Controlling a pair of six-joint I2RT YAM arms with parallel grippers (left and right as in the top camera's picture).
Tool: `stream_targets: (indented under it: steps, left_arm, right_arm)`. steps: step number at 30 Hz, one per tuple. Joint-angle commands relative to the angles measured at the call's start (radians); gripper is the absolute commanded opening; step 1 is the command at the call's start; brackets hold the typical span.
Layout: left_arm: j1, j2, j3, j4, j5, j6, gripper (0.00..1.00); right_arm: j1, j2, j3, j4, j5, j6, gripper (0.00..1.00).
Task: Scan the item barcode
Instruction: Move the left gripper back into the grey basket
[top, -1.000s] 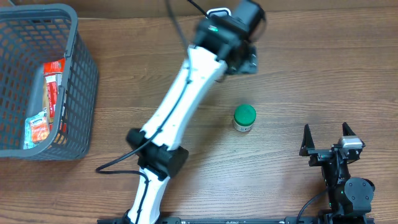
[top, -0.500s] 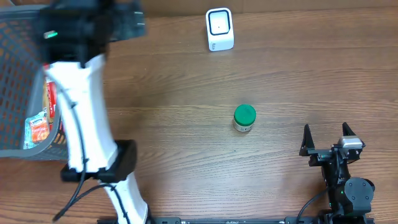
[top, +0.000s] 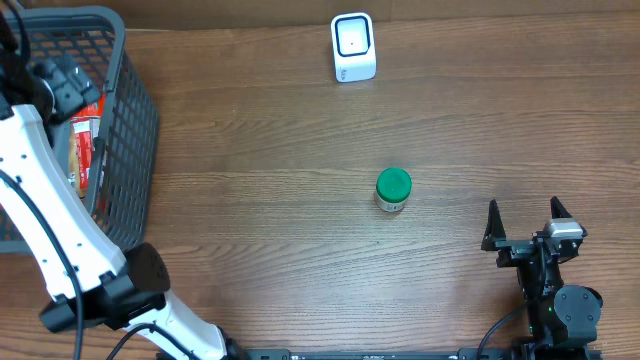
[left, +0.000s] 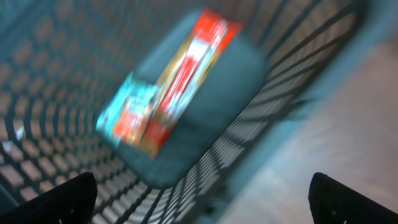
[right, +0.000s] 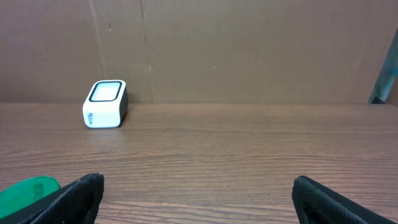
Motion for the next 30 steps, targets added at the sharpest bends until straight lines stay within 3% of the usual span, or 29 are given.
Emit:
stream_targets:
  steps: [1, 14, 30]
  left_arm:
    - [0.057, 0.002, -0.122, 0.002, 0.005, 0.008, 1.0]
    - [0.291, 0.003, -0.285, 0.1, 0.149, 0.012, 1.0]
    - [0.315, 0.005, -0.651, 0.368, 0.099, 0.089, 1.0]
  right_arm:
    - [-0.005, -0.01, -0.011, 0.007, 0.001, -0.002, 1.0]
    - [-0.005, -0.01, -0.011, 0.007, 0.001, -0.002, 1.0]
    - [-0.005, -0.01, -0.011, 0.007, 0.001, -0.002, 1.0]
